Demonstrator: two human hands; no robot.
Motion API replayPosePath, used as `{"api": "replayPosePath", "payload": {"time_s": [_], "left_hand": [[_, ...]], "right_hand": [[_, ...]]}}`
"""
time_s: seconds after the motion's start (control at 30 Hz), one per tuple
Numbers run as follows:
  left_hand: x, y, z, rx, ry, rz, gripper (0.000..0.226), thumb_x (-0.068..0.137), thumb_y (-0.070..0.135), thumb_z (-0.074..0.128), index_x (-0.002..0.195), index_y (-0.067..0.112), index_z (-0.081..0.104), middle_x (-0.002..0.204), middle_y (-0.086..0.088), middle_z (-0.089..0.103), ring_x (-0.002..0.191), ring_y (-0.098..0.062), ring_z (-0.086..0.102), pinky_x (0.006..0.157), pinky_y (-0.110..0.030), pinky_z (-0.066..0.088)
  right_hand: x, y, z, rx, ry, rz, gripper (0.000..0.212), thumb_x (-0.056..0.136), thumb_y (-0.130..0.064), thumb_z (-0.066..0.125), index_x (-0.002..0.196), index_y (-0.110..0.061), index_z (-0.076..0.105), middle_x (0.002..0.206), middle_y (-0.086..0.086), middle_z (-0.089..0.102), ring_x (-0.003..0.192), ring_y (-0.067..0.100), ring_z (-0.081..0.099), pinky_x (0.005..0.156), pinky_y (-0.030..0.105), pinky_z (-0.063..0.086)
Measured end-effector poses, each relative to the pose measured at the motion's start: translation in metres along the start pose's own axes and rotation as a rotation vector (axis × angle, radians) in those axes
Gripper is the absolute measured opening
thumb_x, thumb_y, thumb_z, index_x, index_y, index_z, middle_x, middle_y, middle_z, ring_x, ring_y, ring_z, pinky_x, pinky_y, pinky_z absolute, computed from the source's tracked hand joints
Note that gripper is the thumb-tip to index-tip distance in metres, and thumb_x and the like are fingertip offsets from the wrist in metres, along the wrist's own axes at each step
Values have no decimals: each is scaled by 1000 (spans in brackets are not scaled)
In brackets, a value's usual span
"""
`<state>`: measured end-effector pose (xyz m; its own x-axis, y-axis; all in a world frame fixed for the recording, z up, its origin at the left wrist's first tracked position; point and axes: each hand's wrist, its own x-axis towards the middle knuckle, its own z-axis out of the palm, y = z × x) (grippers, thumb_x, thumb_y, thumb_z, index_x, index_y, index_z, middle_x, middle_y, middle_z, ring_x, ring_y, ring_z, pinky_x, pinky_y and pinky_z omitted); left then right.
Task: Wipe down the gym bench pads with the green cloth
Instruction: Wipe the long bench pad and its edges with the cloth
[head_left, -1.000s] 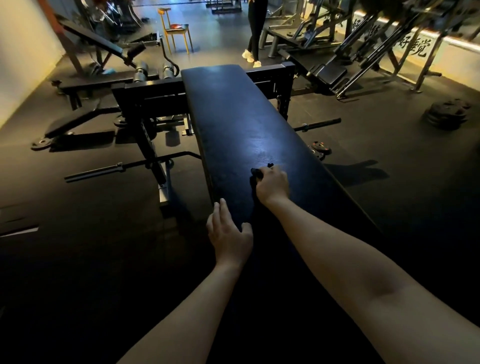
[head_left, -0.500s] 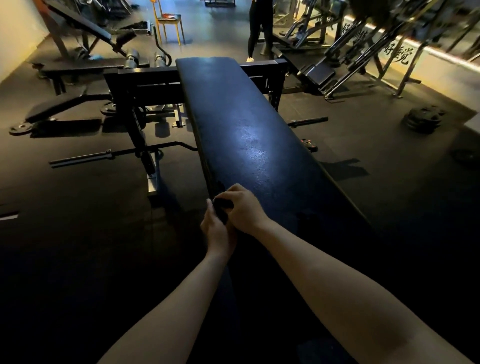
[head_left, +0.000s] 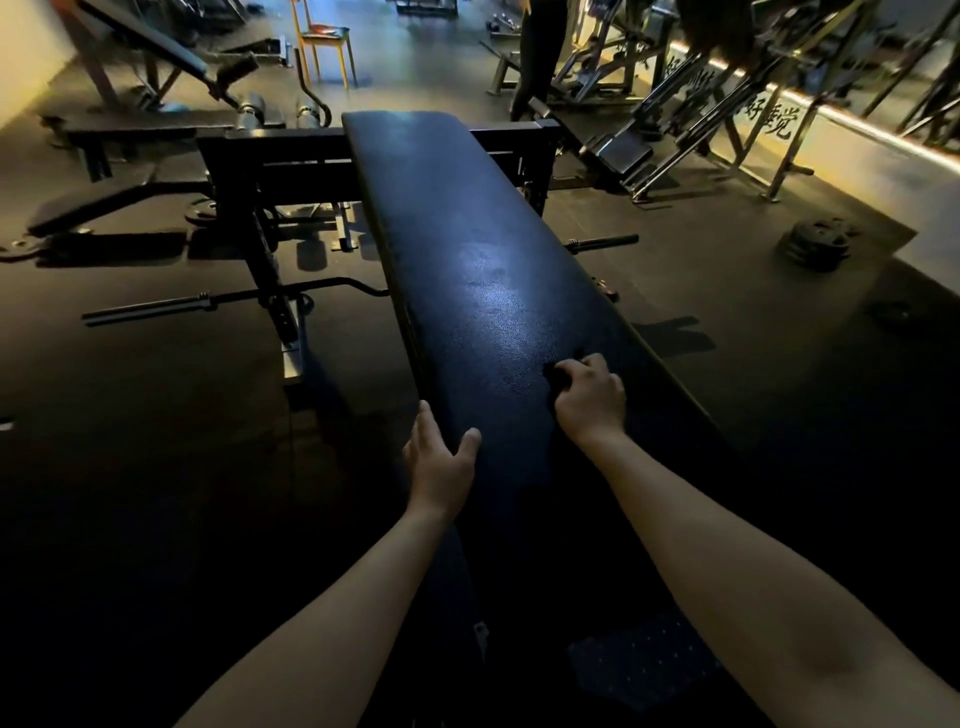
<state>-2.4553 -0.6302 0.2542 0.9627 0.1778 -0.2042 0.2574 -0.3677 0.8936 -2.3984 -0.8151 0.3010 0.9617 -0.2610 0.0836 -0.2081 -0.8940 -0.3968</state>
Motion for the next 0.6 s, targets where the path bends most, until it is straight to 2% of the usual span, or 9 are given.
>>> {"api": "replayPosePath", "payload": {"time_s": [0.13,0.2,0.23,0.3,0.33,0.37,0.4,0.47,0.6], "left_hand": [[-5,-5,1,-4,-30,21,86,97,32,63,159,7,9,165,-15,14,152,-32,9,122,-36,10],[-6,-5,-2,81,-7,23,84,95,32,66,157,5,16,162,-17,23,149,-32,18,120,-34,15],[-6,-5,-3,97,10,59,77,95,31,66,155,3,25,155,-16,35,144,-31,29,115,-30,23],[-11,5,0,137,75,117,40,100,19,57,136,3,50,125,-10,55,118,-30,52,93,-25,43],[-17,11,2,70,133,122,25,103,14,49,126,4,55,114,-11,58,107,-30,56,84,-25,49],[-14,16,4,-15,150,97,22,104,11,45,122,4,56,112,-15,58,106,-32,56,83,-28,51],[-13,15,2,117,158,105,27,103,10,48,128,1,53,120,-22,56,114,-37,52,93,-35,49],[-10,5,5,248,89,61,56,98,15,58,146,-3,35,147,-25,39,137,-40,35,114,-46,32],[-20,31,10,286,62,-68,75,100,35,47,160,8,10,165,-12,14,150,-34,12,122,-47,17]], "right_hand": [[-14,-47,17,116,-119,-158,35,88,-15,58,117,-31,71,119,4,59,105,32,60,92,31,42],[-23,-73,24,164,-208,-282,32,88,-20,63,116,-33,72,119,0,61,107,26,61,93,30,43],[-26,-83,27,188,-254,-335,29,89,-23,65,115,-33,72,119,-1,61,107,24,62,93,28,43],[-28,-92,29,213,-327,-432,26,89,-26,68,113,-34,74,116,-4,62,105,20,62,91,23,41],[-28,-91,30,219,-347,-467,27,89,-24,69,113,-33,74,115,-5,62,104,20,63,89,20,40],[-27,-87,29,227,-356,-497,28,88,-20,68,112,-32,75,114,-5,61,103,20,63,88,20,40],[-28,-84,32,221,-345,-529,31,87,-13,67,112,-30,75,112,-4,61,101,22,62,88,22,43],[-27,-70,34,195,-270,-555,38,84,-3,62,111,-27,76,112,0,61,98,29,60,88,31,50],[-10,-20,24,162,-152,-444,41,82,-2,59,108,-29,76,109,0,63,95,37,58,90,38,51]]}}
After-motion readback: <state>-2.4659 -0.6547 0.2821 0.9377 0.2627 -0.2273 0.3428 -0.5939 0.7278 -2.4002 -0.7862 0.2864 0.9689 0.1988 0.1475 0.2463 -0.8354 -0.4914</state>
